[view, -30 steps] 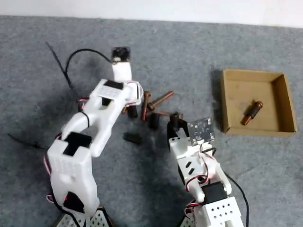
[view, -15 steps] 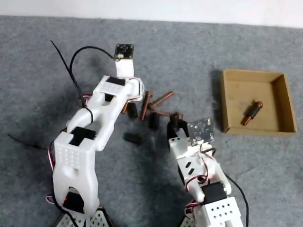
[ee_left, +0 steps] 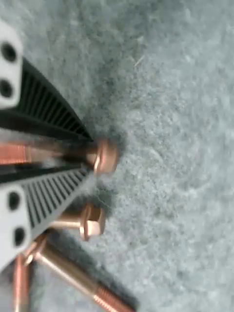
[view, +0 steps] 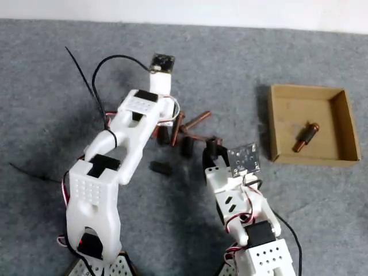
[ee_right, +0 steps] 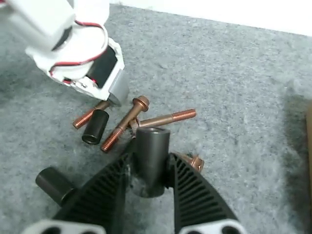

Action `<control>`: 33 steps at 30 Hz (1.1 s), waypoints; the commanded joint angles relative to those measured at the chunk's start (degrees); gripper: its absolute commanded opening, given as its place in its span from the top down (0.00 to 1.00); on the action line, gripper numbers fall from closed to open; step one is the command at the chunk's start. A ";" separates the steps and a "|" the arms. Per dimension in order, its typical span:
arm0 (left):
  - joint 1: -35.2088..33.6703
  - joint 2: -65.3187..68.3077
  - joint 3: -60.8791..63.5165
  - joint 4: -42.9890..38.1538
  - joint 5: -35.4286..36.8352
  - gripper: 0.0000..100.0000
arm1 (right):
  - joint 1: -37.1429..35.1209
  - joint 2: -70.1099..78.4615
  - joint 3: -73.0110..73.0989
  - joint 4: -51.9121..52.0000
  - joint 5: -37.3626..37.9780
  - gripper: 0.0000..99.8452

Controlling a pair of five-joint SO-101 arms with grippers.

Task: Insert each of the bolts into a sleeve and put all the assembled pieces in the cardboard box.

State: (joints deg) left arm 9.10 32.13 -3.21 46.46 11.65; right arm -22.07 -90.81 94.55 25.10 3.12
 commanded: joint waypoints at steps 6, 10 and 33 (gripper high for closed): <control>-0.48 -1.45 1.98 0.79 0.09 1.00 | 0.31 -0.75 -0.75 -2.24 0.53 1.00; 0.04 -9.45 9.54 -1.23 2.55 1.00 | 0.31 -0.75 -0.75 -2.33 0.53 1.00; 3.38 -101.93 92.62 -58.02 14.86 1.00 | -12.44 -0.31 9.45 -14.20 10.29 1.00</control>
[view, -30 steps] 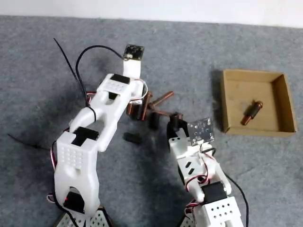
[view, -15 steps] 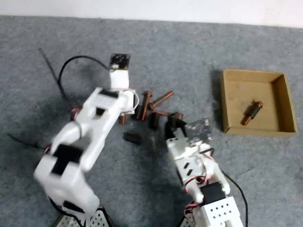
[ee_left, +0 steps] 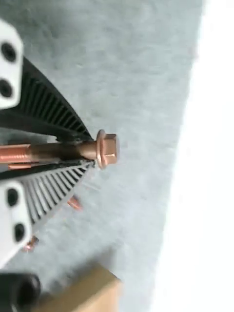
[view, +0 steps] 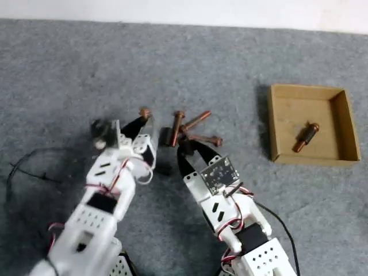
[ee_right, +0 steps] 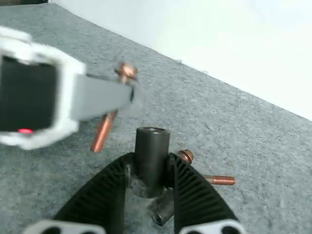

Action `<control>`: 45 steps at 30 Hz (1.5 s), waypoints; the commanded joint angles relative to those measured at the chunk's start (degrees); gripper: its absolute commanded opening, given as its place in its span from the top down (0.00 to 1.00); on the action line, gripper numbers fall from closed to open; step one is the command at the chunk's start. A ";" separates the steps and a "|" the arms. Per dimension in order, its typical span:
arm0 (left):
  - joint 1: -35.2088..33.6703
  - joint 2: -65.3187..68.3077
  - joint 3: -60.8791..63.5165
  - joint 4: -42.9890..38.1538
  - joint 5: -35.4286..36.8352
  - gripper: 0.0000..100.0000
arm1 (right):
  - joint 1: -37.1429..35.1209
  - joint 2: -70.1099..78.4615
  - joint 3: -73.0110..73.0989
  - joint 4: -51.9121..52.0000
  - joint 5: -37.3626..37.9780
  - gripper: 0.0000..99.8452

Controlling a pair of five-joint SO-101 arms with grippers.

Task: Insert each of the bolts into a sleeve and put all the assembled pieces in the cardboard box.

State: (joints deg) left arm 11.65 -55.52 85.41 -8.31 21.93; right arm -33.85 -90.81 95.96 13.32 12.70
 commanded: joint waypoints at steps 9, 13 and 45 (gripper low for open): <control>0.57 -41.10 12.26 0.53 21.10 1.00 | -0.66 -0.31 8.04 -2.42 0.97 1.00; 0.48 -49.27 11.56 9.58 25.58 0.99 | -0.66 -0.22 8.04 -2.42 1.05 1.00; 6.64 -47.60 11.82 18.37 26.37 0.99 | -5.23 -0.84 7.96 -2.95 10.73 1.00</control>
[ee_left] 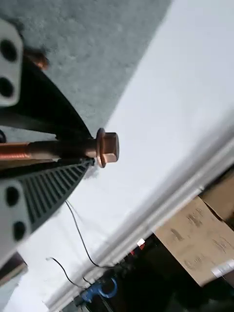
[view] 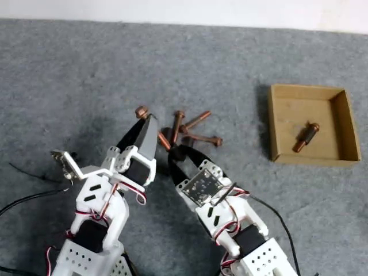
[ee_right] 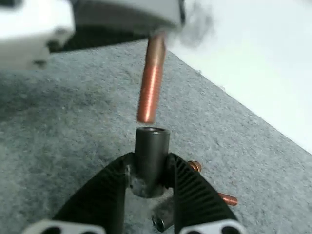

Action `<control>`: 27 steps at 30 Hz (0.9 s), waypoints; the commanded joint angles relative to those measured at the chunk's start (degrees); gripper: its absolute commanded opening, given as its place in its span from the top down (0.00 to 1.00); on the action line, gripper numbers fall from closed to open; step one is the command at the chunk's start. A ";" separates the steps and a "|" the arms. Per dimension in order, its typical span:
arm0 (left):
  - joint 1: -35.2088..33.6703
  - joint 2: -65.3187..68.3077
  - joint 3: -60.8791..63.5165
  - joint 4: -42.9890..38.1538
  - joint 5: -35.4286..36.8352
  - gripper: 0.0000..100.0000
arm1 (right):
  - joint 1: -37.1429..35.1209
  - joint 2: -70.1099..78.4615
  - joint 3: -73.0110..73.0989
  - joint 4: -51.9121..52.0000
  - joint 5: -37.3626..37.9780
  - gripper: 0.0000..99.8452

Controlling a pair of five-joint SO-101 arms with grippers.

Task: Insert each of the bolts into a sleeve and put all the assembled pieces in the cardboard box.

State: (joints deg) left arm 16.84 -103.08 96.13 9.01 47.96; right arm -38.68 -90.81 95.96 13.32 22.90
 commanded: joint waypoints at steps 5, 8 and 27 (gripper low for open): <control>1.36 -0.04 1.10 2.11 0.35 0.99 | -0.48 -0.84 7.96 -2.95 0.53 1.00; 1.36 -0.04 1.10 2.73 0.35 0.99 | -0.57 -0.84 7.96 -2.95 0.62 1.00; 1.27 0.04 1.10 3.16 0.26 0.99 | -2.77 -0.84 7.96 -2.95 0.79 1.00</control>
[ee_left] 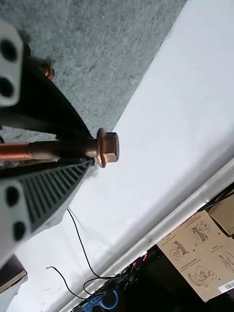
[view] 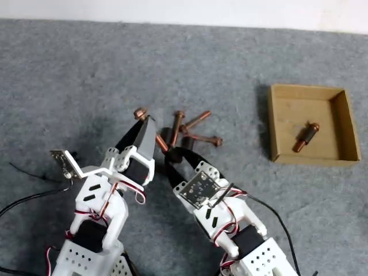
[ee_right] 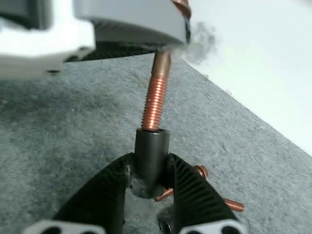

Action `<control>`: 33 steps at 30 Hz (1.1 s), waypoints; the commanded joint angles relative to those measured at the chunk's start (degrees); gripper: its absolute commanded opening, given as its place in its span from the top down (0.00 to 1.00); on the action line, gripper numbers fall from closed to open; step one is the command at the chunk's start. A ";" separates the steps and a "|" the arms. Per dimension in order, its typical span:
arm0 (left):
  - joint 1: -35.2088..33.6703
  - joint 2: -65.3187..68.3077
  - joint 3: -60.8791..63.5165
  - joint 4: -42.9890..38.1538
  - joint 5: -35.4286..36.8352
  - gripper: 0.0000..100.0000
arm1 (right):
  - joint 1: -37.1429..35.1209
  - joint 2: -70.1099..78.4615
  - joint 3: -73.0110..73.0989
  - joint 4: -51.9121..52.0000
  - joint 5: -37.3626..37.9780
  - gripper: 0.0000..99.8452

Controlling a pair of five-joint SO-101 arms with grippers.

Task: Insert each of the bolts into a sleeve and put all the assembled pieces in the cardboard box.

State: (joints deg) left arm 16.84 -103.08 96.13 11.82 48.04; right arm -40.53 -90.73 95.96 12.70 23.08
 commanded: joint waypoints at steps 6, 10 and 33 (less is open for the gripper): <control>2.33 0.04 1.10 2.29 0.18 0.99 | -0.84 -0.92 7.96 -2.33 0.62 1.00; 2.59 0.04 1.10 3.16 0.18 0.99 | -0.48 -0.92 7.87 -2.33 0.70 1.00; 5.93 -0.57 1.10 10.99 -2.02 0.99 | 3.21 -0.92 8.40 -8.31 -0.53 1.00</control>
State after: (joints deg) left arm 20.18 -103.78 96.13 19.91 48.13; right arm -38.86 -90.64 95.96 7.60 23.87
